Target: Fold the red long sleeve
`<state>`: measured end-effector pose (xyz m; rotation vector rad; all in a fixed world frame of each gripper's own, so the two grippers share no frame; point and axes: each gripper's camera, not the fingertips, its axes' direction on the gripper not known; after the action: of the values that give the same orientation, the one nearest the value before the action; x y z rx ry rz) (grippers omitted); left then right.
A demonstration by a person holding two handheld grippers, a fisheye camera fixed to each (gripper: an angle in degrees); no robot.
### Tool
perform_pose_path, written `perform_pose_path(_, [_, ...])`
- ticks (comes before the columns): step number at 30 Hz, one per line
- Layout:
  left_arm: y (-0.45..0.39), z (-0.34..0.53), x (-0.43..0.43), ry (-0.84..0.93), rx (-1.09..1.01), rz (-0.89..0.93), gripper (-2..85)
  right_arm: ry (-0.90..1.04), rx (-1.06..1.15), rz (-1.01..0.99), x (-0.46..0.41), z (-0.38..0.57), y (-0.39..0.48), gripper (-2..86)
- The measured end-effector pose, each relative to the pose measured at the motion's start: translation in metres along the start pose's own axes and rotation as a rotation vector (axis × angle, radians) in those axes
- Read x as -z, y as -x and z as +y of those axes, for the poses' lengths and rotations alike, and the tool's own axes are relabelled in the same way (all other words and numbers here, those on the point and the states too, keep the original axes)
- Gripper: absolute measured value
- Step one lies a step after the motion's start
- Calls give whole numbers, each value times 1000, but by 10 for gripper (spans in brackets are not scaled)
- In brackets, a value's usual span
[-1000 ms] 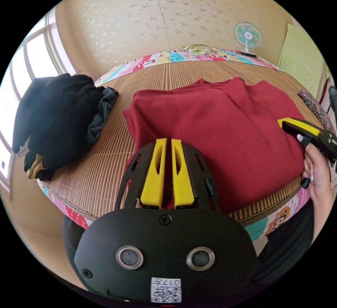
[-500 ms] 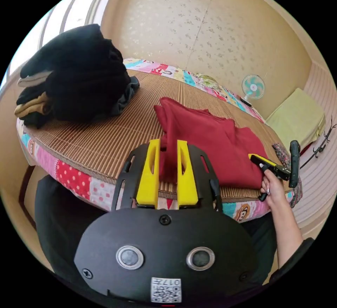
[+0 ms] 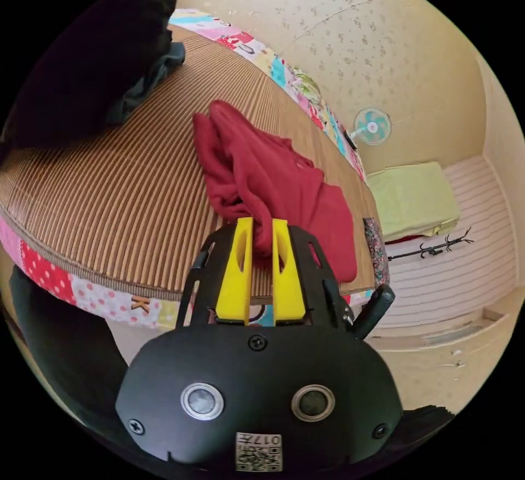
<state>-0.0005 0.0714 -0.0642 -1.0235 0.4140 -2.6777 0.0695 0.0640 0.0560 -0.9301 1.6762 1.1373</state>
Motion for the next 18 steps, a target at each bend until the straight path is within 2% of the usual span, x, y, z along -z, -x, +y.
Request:
perform_pose_path(2, [-70,-24,14,-95,-180,38,53,-39,-77,-156,11,2,-33,4])
perform_pose_path(5, [-154,-30,-25,-6,-407,130,53,-127,-216,-368,41,6,-83,4])
perform_pose_path(6, [-167,-27,-35,10,-445,163,53,-167,-251,-380,52,8,-93,4])
perform_pose_path(8, [-212,-5,-83,111,-572,255,56,-505,-406,-301,117,34,-128,4])
perform_pose_path(9, [-222,2,-96,146,-609,266,57,-586,-444,-251,133,41,-135,4])
perform_pose_path(11, [-244,31,-149,302,-675,270,63,-771,-566,17,179,60,-153,5])
perform_pose_path(13, [-243,49,-164,335,-676,320,66,-785,-600,172,193,63,-163,5])
perform_pose_path(15, [-232,60,-155,266,-648,335,71,-760,-634,213,193,63,-172,5])
perform_pose_path(18, [-204,69,-113,31,-576,203,92,-744,-627,189,185,58,-162,9])
